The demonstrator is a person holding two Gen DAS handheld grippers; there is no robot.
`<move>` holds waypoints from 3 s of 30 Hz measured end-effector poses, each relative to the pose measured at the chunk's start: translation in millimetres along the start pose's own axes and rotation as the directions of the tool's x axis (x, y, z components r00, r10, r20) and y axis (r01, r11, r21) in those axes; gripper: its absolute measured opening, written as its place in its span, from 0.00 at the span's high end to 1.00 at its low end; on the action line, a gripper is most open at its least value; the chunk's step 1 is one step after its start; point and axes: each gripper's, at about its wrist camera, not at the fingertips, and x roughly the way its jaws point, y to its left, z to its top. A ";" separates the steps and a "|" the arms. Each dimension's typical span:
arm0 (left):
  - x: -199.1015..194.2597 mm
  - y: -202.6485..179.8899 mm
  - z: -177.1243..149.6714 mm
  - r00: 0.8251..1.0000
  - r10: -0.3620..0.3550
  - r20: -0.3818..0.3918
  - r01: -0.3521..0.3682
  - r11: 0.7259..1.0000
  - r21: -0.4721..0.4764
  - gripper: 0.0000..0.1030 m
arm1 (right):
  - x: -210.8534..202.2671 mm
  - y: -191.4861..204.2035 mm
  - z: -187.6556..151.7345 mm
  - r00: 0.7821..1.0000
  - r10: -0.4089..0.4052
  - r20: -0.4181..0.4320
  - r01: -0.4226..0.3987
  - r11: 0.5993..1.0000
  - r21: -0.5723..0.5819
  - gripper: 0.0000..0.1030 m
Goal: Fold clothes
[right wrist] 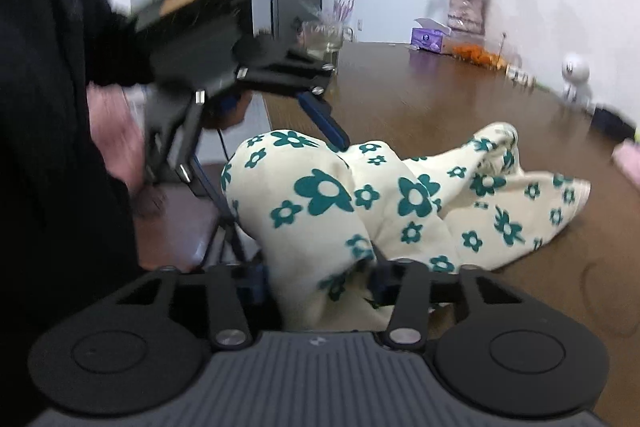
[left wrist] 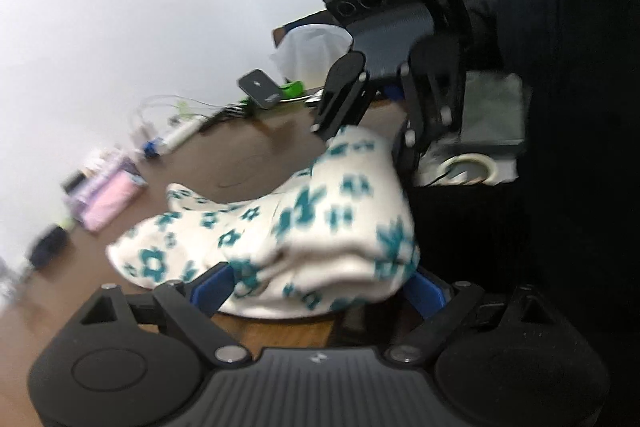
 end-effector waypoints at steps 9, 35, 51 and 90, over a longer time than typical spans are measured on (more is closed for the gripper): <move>13.6 -5.9 9.8 0.998 -0.031 0.059 0.028 0.998 0.062 0.20 | -18.9 -22.6 -0.9 0.980 0.192 0.047 -0.197 0.965 0.170 0.67; 22.0 137.8 -40.6 0.920 -0.278 0.276 0.376 0.431 -0.820 0.27 | -8.7 -93.4 -19.4 0.937 0.215 0.274 -0.340 0.734 0.587 0.51; 51.4 144.5 -25.1 0.997 0.078 -0.016 -0.047 0.406 -0.913 0.39 | -7.0 -102.6 -0.9 0.935 -0.333 0.119 0.124 0.623 0.772 0.45; 14.6 128.2 0.0 0.944 0.324 -0.068 -0.189 0.360 -0.914 0.72 | 52.9 -80.9 38.7 0.918 -0.395 0.047 0.278 0.721 0.635 0.60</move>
